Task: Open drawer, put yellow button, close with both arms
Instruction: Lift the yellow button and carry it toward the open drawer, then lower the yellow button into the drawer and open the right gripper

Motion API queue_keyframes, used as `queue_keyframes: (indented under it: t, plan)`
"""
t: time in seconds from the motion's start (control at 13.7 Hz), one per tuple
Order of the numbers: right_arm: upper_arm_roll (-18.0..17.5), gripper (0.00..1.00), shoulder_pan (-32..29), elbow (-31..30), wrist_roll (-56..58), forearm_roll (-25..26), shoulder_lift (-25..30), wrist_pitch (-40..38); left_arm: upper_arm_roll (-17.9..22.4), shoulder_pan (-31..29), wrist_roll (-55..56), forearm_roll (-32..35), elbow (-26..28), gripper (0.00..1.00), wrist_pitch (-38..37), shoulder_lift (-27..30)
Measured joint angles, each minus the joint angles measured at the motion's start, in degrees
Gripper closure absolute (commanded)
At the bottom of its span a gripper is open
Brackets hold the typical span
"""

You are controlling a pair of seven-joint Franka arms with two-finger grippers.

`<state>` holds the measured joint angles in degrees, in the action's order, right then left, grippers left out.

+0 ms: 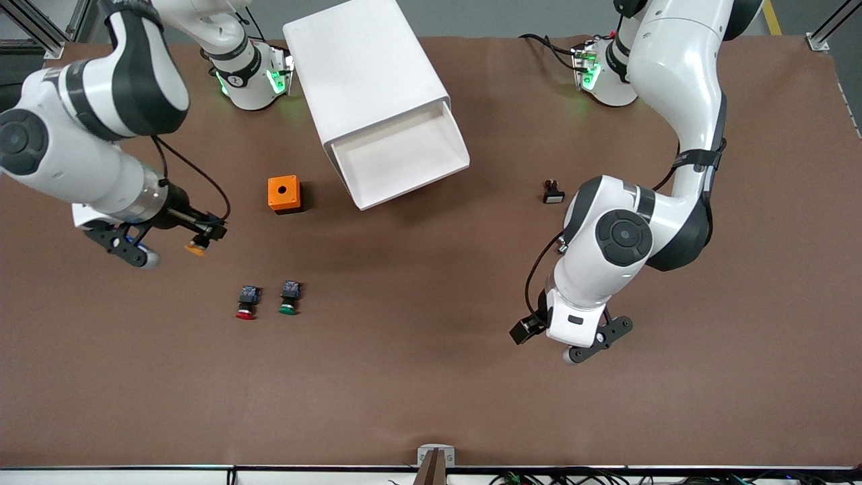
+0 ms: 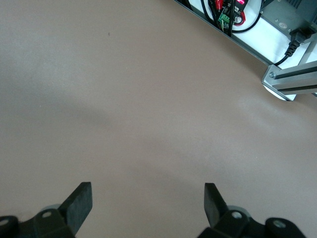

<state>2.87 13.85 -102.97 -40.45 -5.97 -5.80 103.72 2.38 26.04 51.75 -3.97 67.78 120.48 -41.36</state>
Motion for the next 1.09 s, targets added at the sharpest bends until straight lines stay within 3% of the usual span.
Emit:
queue_keyframes:
  t: [0.44, 1.09]
  plan:
    - [-0.04, 1.00, 8.80, -0.11, -15.29, -0.72, 3.63, -1.73, 0.00, 0.00, 0.00, 0.00, 0.01, 0.01, 0.00, 0.00]
    - [-0.10, 1.00, 21.73, -0.41, -35.92, -0.76, 4.24, -1.73, 0.00, 0.00, 0.00, 0.00, 0.01, 0.01, 0.00, 0.00]
